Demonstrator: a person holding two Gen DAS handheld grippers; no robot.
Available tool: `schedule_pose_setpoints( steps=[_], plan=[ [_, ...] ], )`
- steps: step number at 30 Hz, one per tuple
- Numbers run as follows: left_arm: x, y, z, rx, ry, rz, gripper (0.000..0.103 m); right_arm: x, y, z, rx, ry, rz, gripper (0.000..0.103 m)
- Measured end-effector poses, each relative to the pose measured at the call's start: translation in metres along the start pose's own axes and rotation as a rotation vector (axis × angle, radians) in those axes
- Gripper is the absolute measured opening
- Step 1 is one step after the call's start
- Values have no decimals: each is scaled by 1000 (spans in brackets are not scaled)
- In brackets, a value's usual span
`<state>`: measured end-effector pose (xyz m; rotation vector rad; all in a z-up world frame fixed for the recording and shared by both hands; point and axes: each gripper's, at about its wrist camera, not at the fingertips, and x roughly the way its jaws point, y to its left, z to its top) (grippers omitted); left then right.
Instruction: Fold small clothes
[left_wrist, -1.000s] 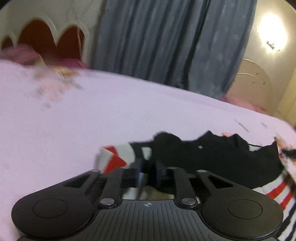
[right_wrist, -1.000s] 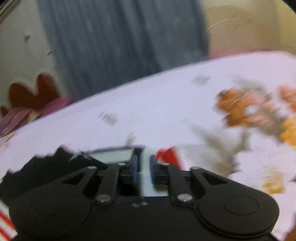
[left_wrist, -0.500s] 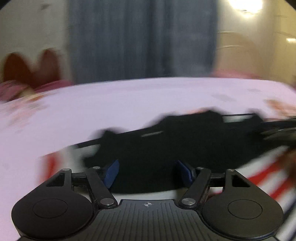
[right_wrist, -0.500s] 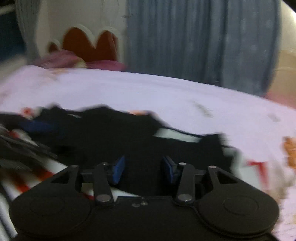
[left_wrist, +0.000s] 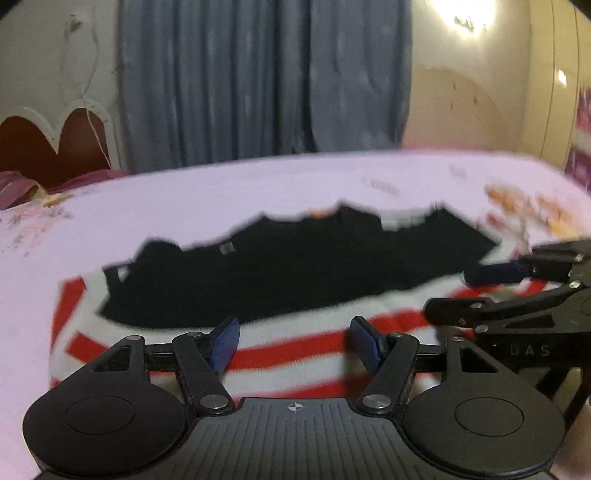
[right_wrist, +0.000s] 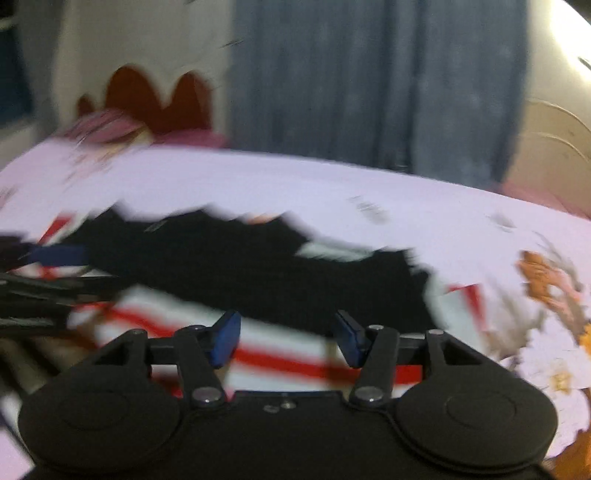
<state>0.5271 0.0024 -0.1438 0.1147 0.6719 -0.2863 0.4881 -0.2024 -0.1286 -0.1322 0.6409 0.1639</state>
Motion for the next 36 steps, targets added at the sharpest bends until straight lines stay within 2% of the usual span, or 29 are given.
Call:
schedule_pose_setpoints(
  steps=[2, 5, 7, 10, 11, 12, 14, 16, 19, 20, 27, 30, 33, 36],
  plan=[
    [-4, 9, -5, -31, -10, -7, 69, -1, -2, -8, 11, 8, -33, 54],
    [-13, 30, -13, -68, -5, 41, 70, -9, -32, -12, 120, 31, -114, 59],
    [-21, 48, -22, -85, 7, 93, 70, -13, -44, -17, 123, 45, -150, 59],
    [-34, 65, -32, -126, 14, 108, 70, -23, -46, -19, 117, 55, -180, 59],
    [-39, 60, -29, -113, 23, 133, 70, -29, -42, -16, 121, 42, -184, 54],
    [-40, 53, -25, -98, 25, 136, 70, -35, -39, -16, 122, 17, -175, 51],
    [-50, 37, -23, -89, -2, 83, 70, -46, -26, -14, 120, -21, -97, 51],
    [-52, 22, -23, -93, 1, 28, 70, -50, -6, -17, 90, -12, -18, 51],
    [-47, -1, -30, -70, 39, -24, 70, -45, 18, -26, 36, 39, 19, 51],
    [-46, -6, -32, -53, 48, -23, 70, -40, 22, -30, 36, 66, 22, 52],
    [-56, -13, -34, -39, 55, 2, 70, -44, 32, -32, 24, 81, 12, 54],
    [-64, -17, -32, -45, 34, 15, 70, -54, 33, -35, 42, 61, 29, 49],
    [-60, -18, -34, -45, 60, 3, 70, -58, 32, -37, 50, 71, 38, 48],
    [-60, -11, -39, -36, 76, 44, 70, -56, 28, -42, 32, 100, 15, 46]
  ],
)
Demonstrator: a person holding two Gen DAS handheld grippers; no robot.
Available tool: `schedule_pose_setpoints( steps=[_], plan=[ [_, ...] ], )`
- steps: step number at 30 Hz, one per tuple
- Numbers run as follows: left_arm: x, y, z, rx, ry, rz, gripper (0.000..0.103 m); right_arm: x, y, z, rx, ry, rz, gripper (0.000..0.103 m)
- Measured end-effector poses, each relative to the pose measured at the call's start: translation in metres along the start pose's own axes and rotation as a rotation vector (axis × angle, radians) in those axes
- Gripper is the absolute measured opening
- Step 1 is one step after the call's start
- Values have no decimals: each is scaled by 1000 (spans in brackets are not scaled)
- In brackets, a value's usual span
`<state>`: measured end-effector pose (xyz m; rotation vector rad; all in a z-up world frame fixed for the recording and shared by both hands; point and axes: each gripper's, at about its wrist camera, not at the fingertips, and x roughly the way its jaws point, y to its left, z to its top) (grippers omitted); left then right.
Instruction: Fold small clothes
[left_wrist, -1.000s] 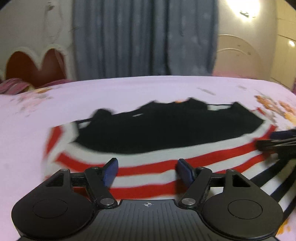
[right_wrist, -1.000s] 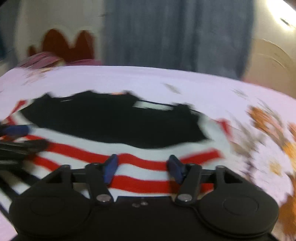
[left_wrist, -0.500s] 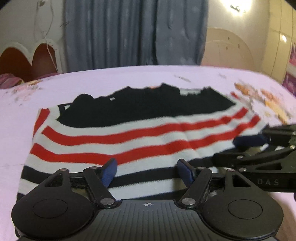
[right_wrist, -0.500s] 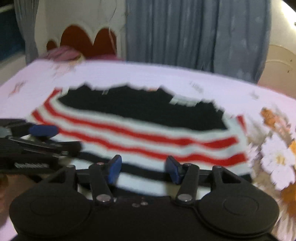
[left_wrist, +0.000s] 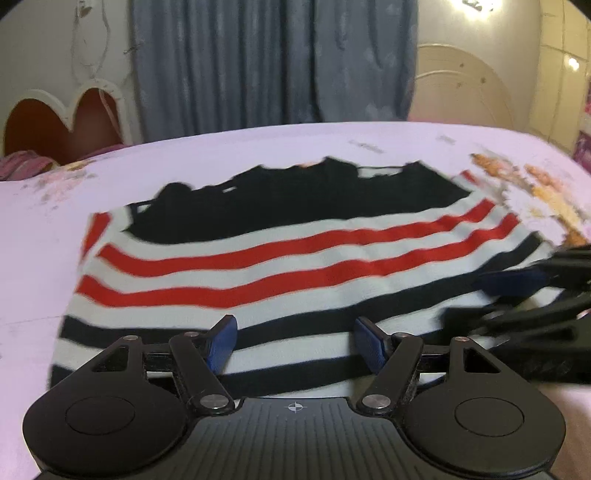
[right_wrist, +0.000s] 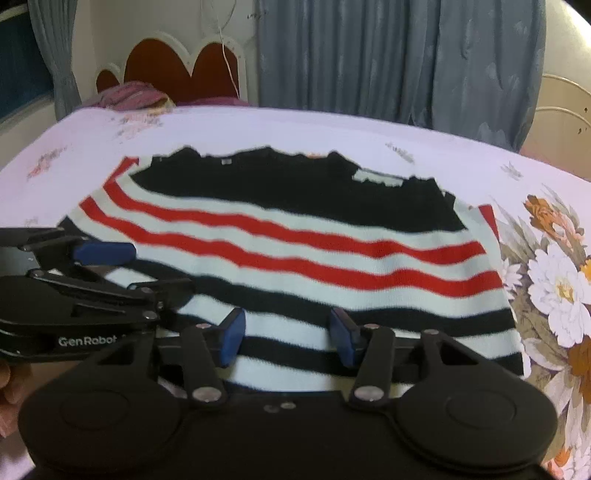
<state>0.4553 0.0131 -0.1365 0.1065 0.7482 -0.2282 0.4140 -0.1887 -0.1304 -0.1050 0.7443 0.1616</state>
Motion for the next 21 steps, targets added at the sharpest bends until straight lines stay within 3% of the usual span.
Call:
schedule_pose_setpoints(
  steps=[3, 5, 8, 9, 12, 16, 18, 20, 21],
  plan=[
    [-5, 31, -8, -67, 1, 76, 70, -9, -22, -5, 39, -2, -100, 43],
    [-11, 53, -15, -108, -5, 126, 70, -15, -52, -11, 130, 20, -192, 44],
    [-20, 62, -17, -127, -7, 140, 70, -24, -79, -20, 219, 30, -171, 43],
    [-23, 58, -16, -123, -12, 141, 70, -29, -77, -19, 214, 14, -172, 44],
    [-30, 31, -16, -105, -30, 53, 70, -40, -57, -14, 194, -36, -108, 44],
    [-24, -24, -12, -24, -14, -38, 69, -27, -12, -10, 125, -2, -36, 44],
    [-19, -36, -14, 14, 6, -28, 69, -18, -2, -13, 99, 41, -80, 42],
    [-21, -23, -18, 5, 8, -13, 69, -20, -12, -17, 97, 44, -95, 43],
    [-26, -9, -21, -6, -5, 37, 69, -25, -23, -21, 95, 37, -162, 42]
  ],
)
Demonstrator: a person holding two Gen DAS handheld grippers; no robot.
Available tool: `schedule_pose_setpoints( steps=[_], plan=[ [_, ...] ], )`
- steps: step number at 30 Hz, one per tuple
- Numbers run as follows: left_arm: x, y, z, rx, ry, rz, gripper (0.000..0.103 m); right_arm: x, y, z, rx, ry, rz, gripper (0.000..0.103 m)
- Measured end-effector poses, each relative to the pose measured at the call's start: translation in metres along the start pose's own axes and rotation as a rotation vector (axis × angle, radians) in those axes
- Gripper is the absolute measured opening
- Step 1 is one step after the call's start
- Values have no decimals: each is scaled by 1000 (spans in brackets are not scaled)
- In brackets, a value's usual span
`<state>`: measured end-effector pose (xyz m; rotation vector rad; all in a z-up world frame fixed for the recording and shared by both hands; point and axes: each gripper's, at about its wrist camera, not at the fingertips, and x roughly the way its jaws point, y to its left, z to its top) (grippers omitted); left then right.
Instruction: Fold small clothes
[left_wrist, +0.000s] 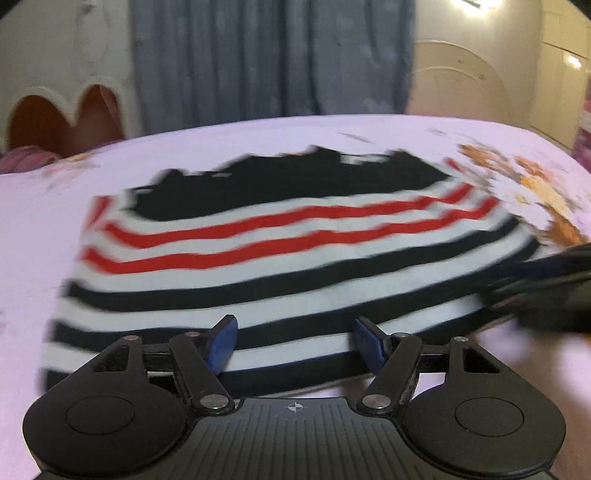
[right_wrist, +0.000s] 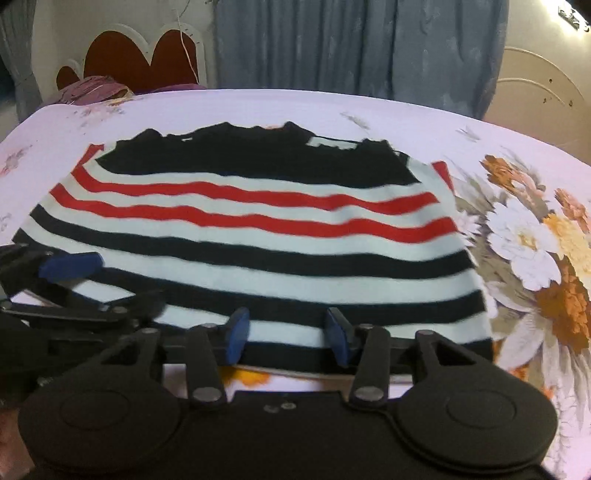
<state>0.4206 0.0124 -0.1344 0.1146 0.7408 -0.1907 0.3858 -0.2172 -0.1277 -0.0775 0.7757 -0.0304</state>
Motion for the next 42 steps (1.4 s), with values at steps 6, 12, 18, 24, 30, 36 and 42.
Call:
schedule_pose_setpoints(
  steps=[6, 12, 18, 24, 30, 36, 42],
  plan=[
    [-10, 78, -28, -128, 7, 86, 68, 3, -103, -30, 201, 62, -55, 42],
    [-14, 69, -28, -128, 20, 112, 68, -21, -80, -19, 138, -65, -48, 18],
    [-11, 71, -29, -131, 35, 105, 68, 3, -77, -33, 82, 8, -39, 11],
    [-11, 71, -31, -140, 31, 108, 68, 0, -73, -37, 38, 22, -49, 11],
    [-10, 72, -28, -139, 42, 108, 68, -8, -70, -32, 17, 37, -64, 13],
    [-9, 69, -29, -133, 42, 117, 68, -9, -83, -25, 92, 0, -39, 20],
    [-11, 72, -32, -129, 35, 102, 68, -4, -84, -45, 43, 12, -62, 23]
  ],
)
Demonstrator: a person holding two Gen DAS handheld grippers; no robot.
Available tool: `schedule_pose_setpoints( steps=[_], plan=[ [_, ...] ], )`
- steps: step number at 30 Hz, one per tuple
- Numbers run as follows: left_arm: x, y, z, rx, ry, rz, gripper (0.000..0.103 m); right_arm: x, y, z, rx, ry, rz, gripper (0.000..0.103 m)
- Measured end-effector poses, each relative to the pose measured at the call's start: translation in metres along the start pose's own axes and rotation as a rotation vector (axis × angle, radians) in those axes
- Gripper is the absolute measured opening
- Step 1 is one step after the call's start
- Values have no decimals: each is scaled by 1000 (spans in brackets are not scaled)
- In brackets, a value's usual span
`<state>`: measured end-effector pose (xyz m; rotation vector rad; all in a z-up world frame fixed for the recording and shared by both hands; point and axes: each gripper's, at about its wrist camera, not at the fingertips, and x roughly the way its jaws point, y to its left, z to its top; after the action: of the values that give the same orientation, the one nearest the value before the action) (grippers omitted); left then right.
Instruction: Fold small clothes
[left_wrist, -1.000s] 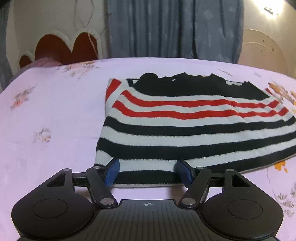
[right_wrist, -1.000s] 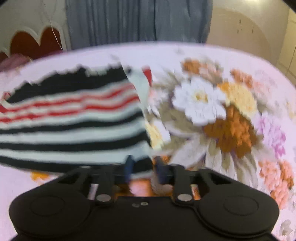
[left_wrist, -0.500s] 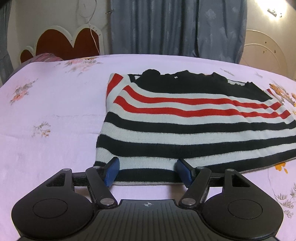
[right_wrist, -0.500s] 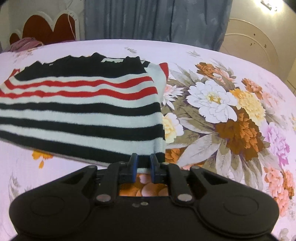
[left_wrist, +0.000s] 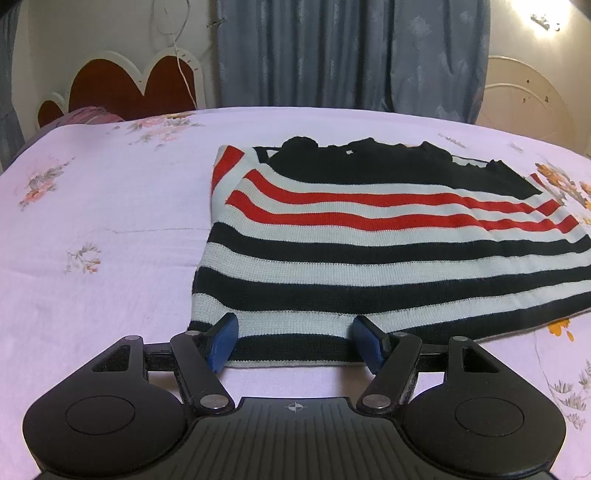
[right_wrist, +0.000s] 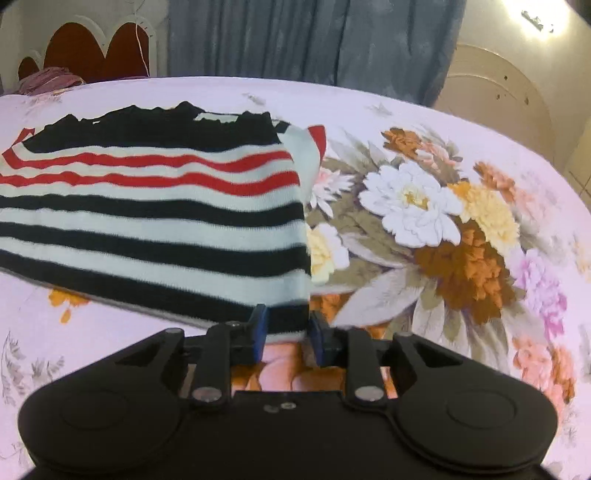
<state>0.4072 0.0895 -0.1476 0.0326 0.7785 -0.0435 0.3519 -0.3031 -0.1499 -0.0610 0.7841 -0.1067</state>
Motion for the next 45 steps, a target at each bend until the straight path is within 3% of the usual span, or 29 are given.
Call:
schedule_pose_setpoints(
  steps=[2, 7, 9, 11, 13, 15, 17, 19, 23, 28, 30, 33, 35, 38, 40, 41, 45],
  plan=[
    [0, 0, -1, 0, -2, -3, 68, 0, -5, 0, 50, 5, 17, 23],
    [-1, 4, 2, -4, 8, -22, 68, 1, -2, 1, 21, 7, 10, 24],
    [-9, 9, 2, -31, -2, -23, 68, -2, -5, 2, 35, 6, 8, 31],
    [-21, 17, -3, -52, -30, -7, 68, -14, -11, 0, 64, -33, 7, 32],
    [-29, 26, -13, -86, -20, 74, 68, -24, -15, -5, 74, -66, 17, 32],
    [-36, 37, -23, -174, -19, 45, 68, -29, -18, -8, 86, -85, 31, 32],
    [-39, 45, -30, -277, -31, -38, 68, -29, -17, -7, 102, -88, 62, 32],
    [-33, 49, -32, -393, -39, -130, 68, -27, -11, -3, 103, -94, 97, 27],
    [-8, 59, -36, -641, -69, -221, 67, -21, 11, 15, 99, -107, 196, 12],
    [27, 70, -34, -810, -105, -270, 35, -5, 46, 48, 86, -94, 259, 8],
    [41, 77, -35, -877, -107, -301, 28, 5, 64, 64, 66, -83, 274, 8],
    [52, 80, -33, -907, -106, -340, 24, 21, 89, 82, 38, -69, 284, 8],
    [51, 79, -34, -907, -107, -357, 16, 30, 105, 92, 16, -66, 289, 8],
    [37, 85, -38, -941, -193, -407, 14, 32, 124, 101, -15, -89, 306, 7],
    [42, 83, -42, -940, -171, -391, 14, 35, 137, 101, -63, -87, 317, 7],
    [49, 83, -45, -952, -131, -376, 14, 45, 146, 97, -106, -39, 288, 6],
    [51, 81, -42, -964, -128, -391, 14, 49, 153, 92, -154, -28, 260, 5]
  ],
)
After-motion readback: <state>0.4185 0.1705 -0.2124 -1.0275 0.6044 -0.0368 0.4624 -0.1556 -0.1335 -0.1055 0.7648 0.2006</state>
